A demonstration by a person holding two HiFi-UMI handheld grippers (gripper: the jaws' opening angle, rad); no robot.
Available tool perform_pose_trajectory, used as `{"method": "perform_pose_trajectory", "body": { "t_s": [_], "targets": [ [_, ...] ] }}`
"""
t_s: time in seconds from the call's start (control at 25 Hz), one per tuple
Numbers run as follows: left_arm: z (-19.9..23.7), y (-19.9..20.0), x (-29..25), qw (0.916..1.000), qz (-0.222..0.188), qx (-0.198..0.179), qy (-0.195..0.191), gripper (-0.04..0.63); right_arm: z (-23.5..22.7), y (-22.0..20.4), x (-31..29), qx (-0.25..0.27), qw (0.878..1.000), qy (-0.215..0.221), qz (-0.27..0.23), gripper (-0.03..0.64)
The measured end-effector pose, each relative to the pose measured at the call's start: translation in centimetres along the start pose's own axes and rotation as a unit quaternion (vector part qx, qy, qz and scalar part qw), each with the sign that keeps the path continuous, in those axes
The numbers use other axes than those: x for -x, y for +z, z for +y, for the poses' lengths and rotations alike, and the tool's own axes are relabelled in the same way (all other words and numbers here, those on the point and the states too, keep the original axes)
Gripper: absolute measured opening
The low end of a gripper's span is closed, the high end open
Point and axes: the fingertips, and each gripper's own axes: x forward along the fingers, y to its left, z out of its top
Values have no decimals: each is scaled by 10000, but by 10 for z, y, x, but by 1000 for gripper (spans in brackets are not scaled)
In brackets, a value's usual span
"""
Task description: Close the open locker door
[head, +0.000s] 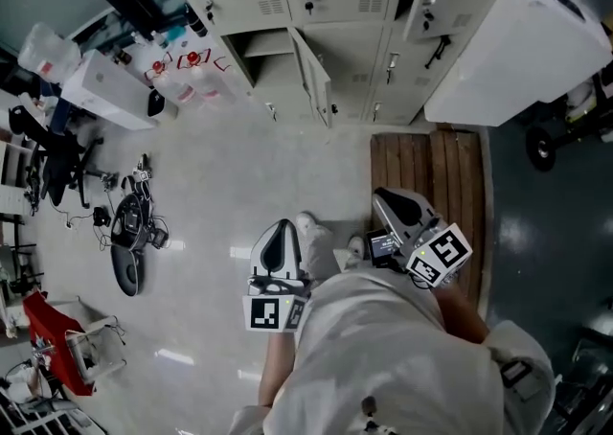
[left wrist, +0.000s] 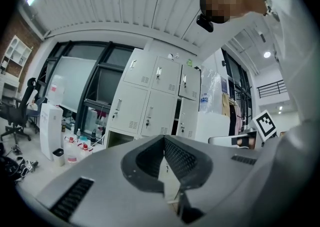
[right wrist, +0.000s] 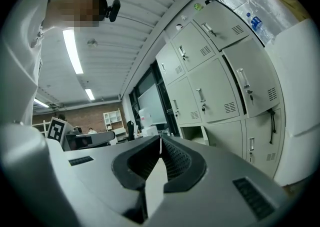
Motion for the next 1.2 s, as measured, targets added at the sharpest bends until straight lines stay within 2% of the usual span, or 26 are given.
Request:
{"method": "perform_pose_trajectory", "body": {
  "t_s": [0.24,0.56,0.84,1.0,1.2],
  "targets": [
    [33,-4,-41,9996,73,135,-245,8,-16,3,-39,31,9996,-230,139,28],
    [92,11,-116,9974,79,193,-691,8,-40,27,-123,236,9984,-488,184,28],
    [125,27,-163,9937,57,119,-1112,8,-60,34,-162,-71,9967,-797,112,28],
    [137,24,-180,9930,128,139,-1169,8,-71,25,-170,-81,9957,-895,236,28],
    [136,14,-197,9935,228,164,-1106,8,-92,14,-178,86,9963,-682,518,28]
  ]
}}
